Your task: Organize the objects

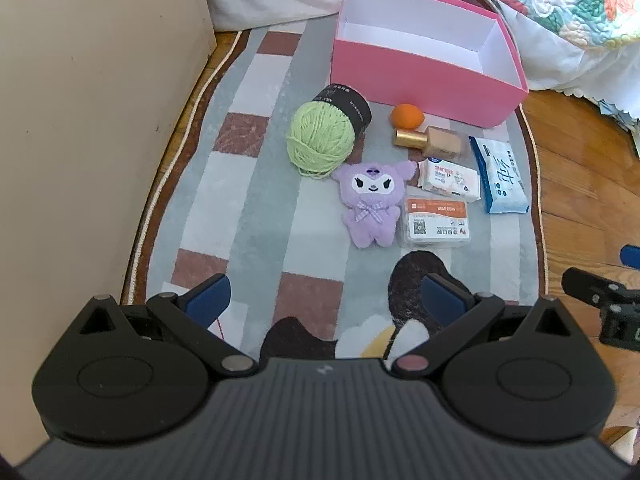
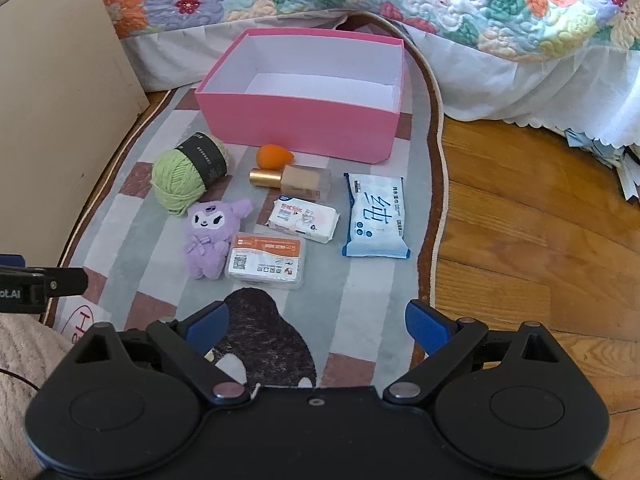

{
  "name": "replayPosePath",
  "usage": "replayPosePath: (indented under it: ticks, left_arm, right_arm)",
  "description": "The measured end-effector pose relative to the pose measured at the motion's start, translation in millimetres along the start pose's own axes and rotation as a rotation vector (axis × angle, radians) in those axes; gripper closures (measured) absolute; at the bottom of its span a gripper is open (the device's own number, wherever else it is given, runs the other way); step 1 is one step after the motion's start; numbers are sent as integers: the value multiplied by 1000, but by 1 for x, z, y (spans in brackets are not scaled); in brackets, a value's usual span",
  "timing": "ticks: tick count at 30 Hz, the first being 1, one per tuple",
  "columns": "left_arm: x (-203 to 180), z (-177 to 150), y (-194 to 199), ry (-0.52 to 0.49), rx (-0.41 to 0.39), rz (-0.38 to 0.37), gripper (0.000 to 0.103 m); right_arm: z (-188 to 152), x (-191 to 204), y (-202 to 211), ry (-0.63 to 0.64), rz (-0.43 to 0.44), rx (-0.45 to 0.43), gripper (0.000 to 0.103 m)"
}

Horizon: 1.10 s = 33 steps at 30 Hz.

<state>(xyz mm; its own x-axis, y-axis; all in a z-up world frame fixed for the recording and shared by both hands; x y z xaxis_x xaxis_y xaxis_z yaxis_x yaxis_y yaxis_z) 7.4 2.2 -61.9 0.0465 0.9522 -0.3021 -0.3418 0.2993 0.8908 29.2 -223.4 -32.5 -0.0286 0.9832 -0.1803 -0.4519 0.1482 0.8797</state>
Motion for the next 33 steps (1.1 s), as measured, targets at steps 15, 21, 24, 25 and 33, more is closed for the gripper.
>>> replayPosePath:
  ticks: [15,21,24,25,33]
  left_arm:
    - [2,-2,-3,14,10,1,0]
    - [2,-2,-3,12,11,1,0]
    - [-1,-4,-3,14,13,5,0]
    - [-2,-5,-3,15,13,6,0]
    - [3,-6,-4,59,1,-6,0]
  right_arm:
    - [-4,2,2,17,26,23,0]
    - [-6,-1,-2,-8,36,38,0]
    - [-7,-2,-4,-16,48,50,0]
    - [-7,-2,-5,-18,49,53,0]
    - [-9,-2,-11,-9,35,75,0]
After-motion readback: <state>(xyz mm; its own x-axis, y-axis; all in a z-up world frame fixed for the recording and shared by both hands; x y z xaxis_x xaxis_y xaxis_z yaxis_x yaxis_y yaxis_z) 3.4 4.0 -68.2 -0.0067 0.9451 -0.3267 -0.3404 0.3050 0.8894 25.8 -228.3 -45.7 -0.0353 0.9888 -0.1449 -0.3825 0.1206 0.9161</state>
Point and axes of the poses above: each gripper's, at about its wrist camera, not at the fingertips, and y roughly against the way its jaws point, x to its left, z to its top, the point moved 6 cm from there along -y, roughly the way its jaws point, and after that the axes turned 14 degrees about -z, right-handed, at the moved point
